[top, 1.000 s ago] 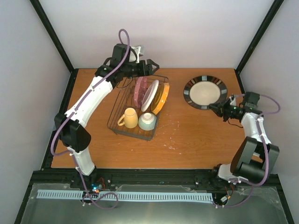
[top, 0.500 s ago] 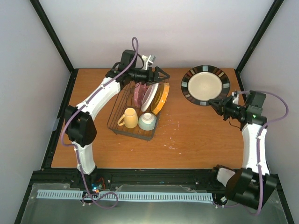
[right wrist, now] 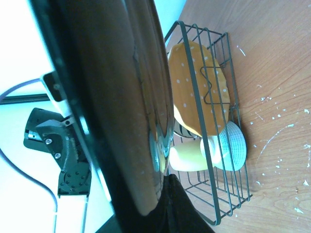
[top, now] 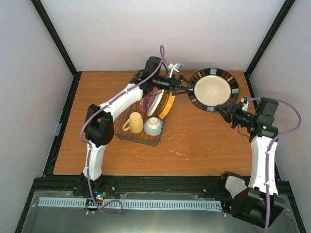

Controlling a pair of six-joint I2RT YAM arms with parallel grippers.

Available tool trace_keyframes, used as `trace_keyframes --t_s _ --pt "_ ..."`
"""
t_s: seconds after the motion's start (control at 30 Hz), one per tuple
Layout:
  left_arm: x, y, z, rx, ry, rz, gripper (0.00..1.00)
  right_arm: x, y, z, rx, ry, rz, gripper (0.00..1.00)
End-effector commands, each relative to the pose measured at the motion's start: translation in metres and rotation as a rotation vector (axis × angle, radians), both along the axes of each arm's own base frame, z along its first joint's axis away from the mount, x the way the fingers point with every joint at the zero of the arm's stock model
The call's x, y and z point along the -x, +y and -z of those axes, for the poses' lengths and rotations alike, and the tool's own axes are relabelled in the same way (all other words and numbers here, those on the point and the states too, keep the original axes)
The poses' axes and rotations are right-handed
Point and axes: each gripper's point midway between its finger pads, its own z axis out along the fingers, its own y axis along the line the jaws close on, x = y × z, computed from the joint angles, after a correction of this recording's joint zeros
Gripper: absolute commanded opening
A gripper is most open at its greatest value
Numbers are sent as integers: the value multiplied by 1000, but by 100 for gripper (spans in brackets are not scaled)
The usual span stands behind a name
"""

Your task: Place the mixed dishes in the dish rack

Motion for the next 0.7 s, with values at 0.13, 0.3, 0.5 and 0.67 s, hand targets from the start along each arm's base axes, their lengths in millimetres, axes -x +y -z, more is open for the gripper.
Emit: trace_keyframes --t_s 0.13,0.3,0.5,0.67 --pt "12 -34 -49 143 -57 112 88 9 13 -41 16 -175 -95 3" --pt "19 -56 -44 154 -34 168 60 8 14 -43 15 -180 -103 3" --pt "37 -76 -36 156 -10 227 43 7 15 -40 16 -176 -110 3" --pt "44 -82 -36 160 -3 247 25 6 17 -37 16 -172 -121 3"
